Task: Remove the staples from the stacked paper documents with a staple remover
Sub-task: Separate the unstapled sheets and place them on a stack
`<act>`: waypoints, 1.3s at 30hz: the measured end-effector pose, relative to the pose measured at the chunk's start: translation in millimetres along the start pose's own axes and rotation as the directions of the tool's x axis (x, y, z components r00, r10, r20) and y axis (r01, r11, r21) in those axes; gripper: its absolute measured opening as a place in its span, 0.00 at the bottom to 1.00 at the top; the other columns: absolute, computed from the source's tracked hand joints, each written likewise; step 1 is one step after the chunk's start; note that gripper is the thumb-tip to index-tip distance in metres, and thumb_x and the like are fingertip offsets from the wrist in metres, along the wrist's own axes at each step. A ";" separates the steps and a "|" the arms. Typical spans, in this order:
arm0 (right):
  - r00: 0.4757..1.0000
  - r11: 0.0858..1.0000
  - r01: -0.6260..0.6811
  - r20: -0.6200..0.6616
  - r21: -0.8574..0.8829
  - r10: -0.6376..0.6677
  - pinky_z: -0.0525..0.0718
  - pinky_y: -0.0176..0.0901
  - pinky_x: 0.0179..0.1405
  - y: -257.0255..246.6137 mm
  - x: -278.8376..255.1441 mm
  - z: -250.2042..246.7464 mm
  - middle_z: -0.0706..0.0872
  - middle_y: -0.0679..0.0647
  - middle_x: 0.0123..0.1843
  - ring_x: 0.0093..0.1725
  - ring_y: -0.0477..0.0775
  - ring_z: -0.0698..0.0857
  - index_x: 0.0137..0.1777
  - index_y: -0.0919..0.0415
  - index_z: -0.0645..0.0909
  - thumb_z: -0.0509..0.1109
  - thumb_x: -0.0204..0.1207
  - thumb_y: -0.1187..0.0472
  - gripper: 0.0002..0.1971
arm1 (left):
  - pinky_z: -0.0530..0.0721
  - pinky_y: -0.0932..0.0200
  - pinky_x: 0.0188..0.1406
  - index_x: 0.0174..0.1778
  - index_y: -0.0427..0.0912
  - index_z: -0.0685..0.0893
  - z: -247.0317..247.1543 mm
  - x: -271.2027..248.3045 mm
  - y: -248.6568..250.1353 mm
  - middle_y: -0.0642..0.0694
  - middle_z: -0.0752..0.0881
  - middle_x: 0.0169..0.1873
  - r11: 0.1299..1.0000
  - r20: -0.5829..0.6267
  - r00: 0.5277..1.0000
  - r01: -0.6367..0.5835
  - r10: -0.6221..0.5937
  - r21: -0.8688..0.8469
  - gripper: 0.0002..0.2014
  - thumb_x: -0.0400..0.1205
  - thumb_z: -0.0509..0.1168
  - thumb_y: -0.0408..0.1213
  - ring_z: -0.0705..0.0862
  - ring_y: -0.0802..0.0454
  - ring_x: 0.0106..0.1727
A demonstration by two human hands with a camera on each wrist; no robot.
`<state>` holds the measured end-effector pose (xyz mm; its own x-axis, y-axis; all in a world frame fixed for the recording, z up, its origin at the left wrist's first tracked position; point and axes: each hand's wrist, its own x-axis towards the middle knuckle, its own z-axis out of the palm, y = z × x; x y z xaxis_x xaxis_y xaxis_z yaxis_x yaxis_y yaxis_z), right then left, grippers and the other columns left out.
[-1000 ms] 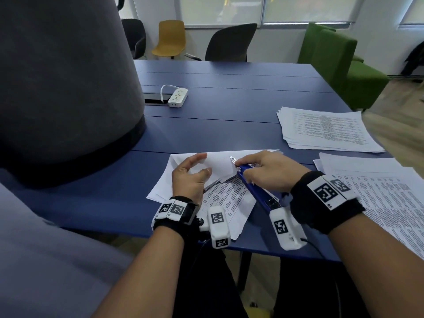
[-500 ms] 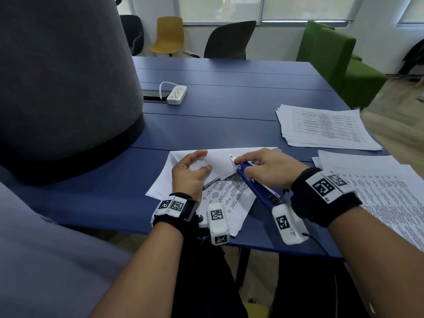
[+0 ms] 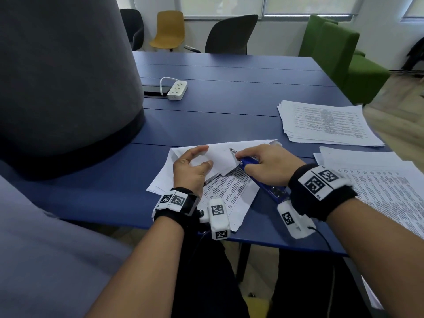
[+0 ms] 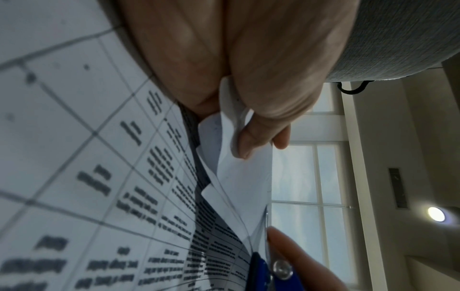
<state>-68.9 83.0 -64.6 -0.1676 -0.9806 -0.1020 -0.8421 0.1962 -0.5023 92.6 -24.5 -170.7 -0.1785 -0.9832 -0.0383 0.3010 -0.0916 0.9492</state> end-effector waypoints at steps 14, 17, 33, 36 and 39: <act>0.992 0.996 -0.076 0.101 0.038 0.071 0.78 0.37 0.57 2.6 12.8 -5.7 0.89 0.42 0.50 0.56 0.48 0.83 0.63 0.35 0.86 0.65 0.77 0.59 0.20 | 0.85 0.32 0.67 0.47 0.53 0.94 0.4 0.6 -1.5 0.51 0.89 0.57 0.999 -0.003 1.000 -0.025 0.025 0.039 0.23 0.72 0.73 0.17 0.88 0.32 0.63; 0.998 0.996 -0.051 0.048 0.078 0.048 0.73 0.27 0.41 6.0 10.9 2.0 0.82 0.38 0.41 0.43 0.42 0.81 0.68 0.39 0.84 0.64 0.79 0.60 0.21 | 0.87 0.33 0.66 0.49 0.50 0.94 0.5 0.9 -0.4 0.48 0.89 0.60 1.000 -0.010 1.000 -0.011 0.011 0.017 0.22 0.74 0.73 0.16 0.89 0.33 0.63; 0.992 0.978 0.076 -0.080 -0.196 -0.093 0.77 0.51 0.64 7.6 11.8 16.0 0.81 0.58 0.55 0.61 0.60 0.79 0.80 0.46 0.71 0.63 0.80 0.51 0.26 | 0.88 0.27 0.60 0.51 0.55 0.93 3.4 -3.3 4.1 0.30 0.88 0.63 0.997 -0.016 0.997 0.076 -0.077 -0.023 0.21 0.68 0.74 0.26 0.91 0.29 0.57; 0.995 0.966 0.023 -0.087 -0.259 -0.047 0.80 0.56 0.60 1.5 9.8 20.3 0.79 0.59 0.57 0.59 0.64 0.79 0.77 0.54 0.69 0.61 0.82 0.50 0.24 | 0.88 0.26 0.58 0.54 0.51 0.93 3.1 -3.8 5.1 0.29 0.89 0.62 0.996 0.002 0.996 0.088 -0.088 -0.029 0.21 0.69 0.75 0.25 0.91 0.28 0.56; 0.996 0.972 -0.023 -0.089 -0.232 0.002 0.81 0.57 0.59 -2.5 9.1 19.0 0.79 0.60 0.55 0.58 0.63 0.78 0.67 0.55 0.74 0.59 0.79 0.48 0.20 | 0.88 0.25 0.58 0.56 0.50 0.92 3.0 -4.0 4.9 0.30 0.89 0.61 0.995 0.007 0.995 0.097 -0.096 -0.025 0.21 0.70 0.75 0.25 0.91 0.28 0.56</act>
<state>-58.5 73.6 -80.6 -0.2146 -0.9764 -0.0260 -0.9340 0.2129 -0.2869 92.0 -20.6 -164.9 -0.2129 -0.9687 -0.1276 0.3053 -0.1900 0.9331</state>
